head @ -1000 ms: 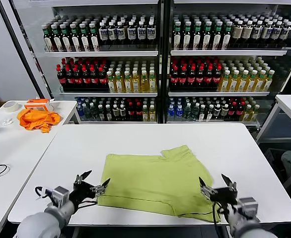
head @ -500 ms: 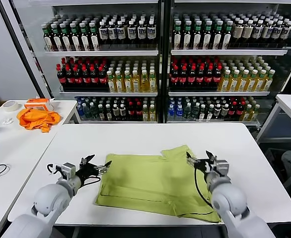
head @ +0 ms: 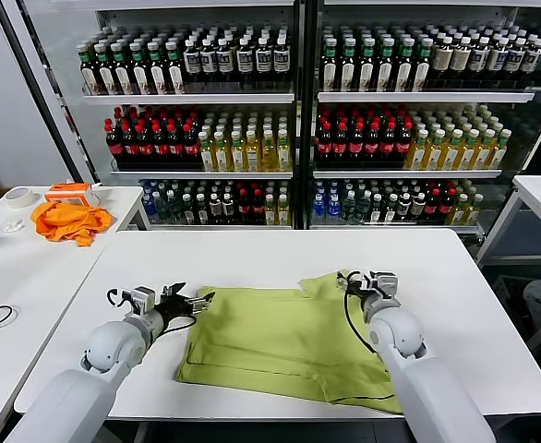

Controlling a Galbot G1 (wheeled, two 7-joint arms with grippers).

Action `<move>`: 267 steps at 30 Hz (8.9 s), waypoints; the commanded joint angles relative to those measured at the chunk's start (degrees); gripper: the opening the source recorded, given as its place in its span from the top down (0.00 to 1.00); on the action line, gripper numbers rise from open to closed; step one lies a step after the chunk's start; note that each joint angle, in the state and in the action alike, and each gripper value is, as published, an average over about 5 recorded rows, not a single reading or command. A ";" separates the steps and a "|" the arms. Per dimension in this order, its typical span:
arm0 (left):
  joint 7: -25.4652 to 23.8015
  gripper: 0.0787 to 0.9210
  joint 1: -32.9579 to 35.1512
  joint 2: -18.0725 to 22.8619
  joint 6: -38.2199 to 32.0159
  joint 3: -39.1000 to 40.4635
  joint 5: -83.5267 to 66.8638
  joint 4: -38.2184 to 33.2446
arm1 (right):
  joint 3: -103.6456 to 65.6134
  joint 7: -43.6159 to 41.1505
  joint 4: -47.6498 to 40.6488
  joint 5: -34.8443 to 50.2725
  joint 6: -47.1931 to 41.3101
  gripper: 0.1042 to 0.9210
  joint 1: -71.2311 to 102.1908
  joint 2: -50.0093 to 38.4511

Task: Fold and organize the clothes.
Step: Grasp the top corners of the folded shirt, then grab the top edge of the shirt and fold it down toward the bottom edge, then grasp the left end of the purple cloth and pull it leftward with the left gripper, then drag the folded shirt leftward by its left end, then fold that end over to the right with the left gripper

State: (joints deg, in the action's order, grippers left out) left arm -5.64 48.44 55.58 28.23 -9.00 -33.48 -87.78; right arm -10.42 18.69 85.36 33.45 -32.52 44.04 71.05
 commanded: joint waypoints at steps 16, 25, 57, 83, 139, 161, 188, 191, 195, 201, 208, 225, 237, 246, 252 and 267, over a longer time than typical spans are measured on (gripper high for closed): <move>0.45 0.15 -4.67 1.65 -1.45 3.47 0.07 8.30 | 1.30 -4.03 -8.63 -1.46 3.75 0.17 -3.87 2.09; -0.87 0.45 -3.88 1.85 -2.02 3.43 -0.27 7.72 | 1.45 -4.25 -7.80 -1.30 2.17 0.48 -3.35 2.29; -1.01 0.99 13.56 -4.66 -5.79 -4.03 -7.04 -12.48 | -4.09 -5.26 23.96 -5.19 4.23 1.00 22.21 -4.56; -0.97 0.99 16.39 -5.17 -10.03 -4.48 -5.76 -10.61 | -6.21 -3.26 33.77 -13.61 4.03 1.00 33.42 -5.52; 27.76 0.36 26.47 -1.50 -2.89 -6.35 -7.13 -24.79 | -8.71 -3.82 37.74 -14.67 6.18 0.24 39.07 -6.53; 28.53 0.26 25.74 2.99 -3.49 -4.18 -10.15 -21.53 | -8.85 -4.26 37.18 -16.49 6.31 0.12 38.66 -6.56; 27.65 0.98 24.24 1.00 0.33 -15.18 4.54 -27.07 | -9.85 -4.67 38.61 -16.58 6.09 0.12 37.36 -7.71; 27.63 0.98 25.85 -0.70 2.51 -20.44 8.50 -28.14 | -9.86 -4.70 38.53 -16.55 6.06 0.12 36.56 -7.77; 26.16 0.98 29.07 -3.43 2.95 -27.49 9.66 -27.76 | -9.60 -4.64 38.80 -16.45 6.02 0.12 36.19 -7.93; 25.14 0.98 30.13 -6.00 3.01 -34.03 11.56 -24.96 | -9.81 -4.66 39.46 -16.42 6.03 0.12 36.40 -8.25; 25.27 0.98 30.03 -3.51 4.88 -24.32 -4.50 -38.77 | -9.81 -4.63 39.17 -16.71 6.01 0.12 36.42 -7.50; 23.25 0.98 23.65 1.57 4.85 -6.22 -11.43 -36.36 | -10.52 -4.54 38.82 -17.76 5.76 0.12 37.16 -6.25; 22.10 0.98 19.20 6.11 4.81 -1.85 -8.29 -31.33 | -10.69 -4.46 39.10 -18.52 5.71 0.12 37.46 -5.47; 22.62 0.98 18.22 8.17 4.75 -0.49 -7.17 -28.86 | -10.81 -4.47 39.19 -18.64 5.70 0.12 37.55 -5.43; 22.45 0.98 17.41 10.26 4.50 0.56 -7.92 -27.62 | -10.98 -4.51 39.15 -18.64 5.70 0.12 37.61 -5.49; 19.82 0.55 21.04 7.69 -5.83 -12.43 -7.53 -28.79 | -10.92 -4.74 38.89 -18.61 5.85 0.12 36.63 -5.85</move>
State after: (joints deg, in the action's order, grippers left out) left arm 16.99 65.86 67.94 28.56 -10.70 -45.08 -116.88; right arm -21.30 14.01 124.42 14.80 -26.80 81.07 65.34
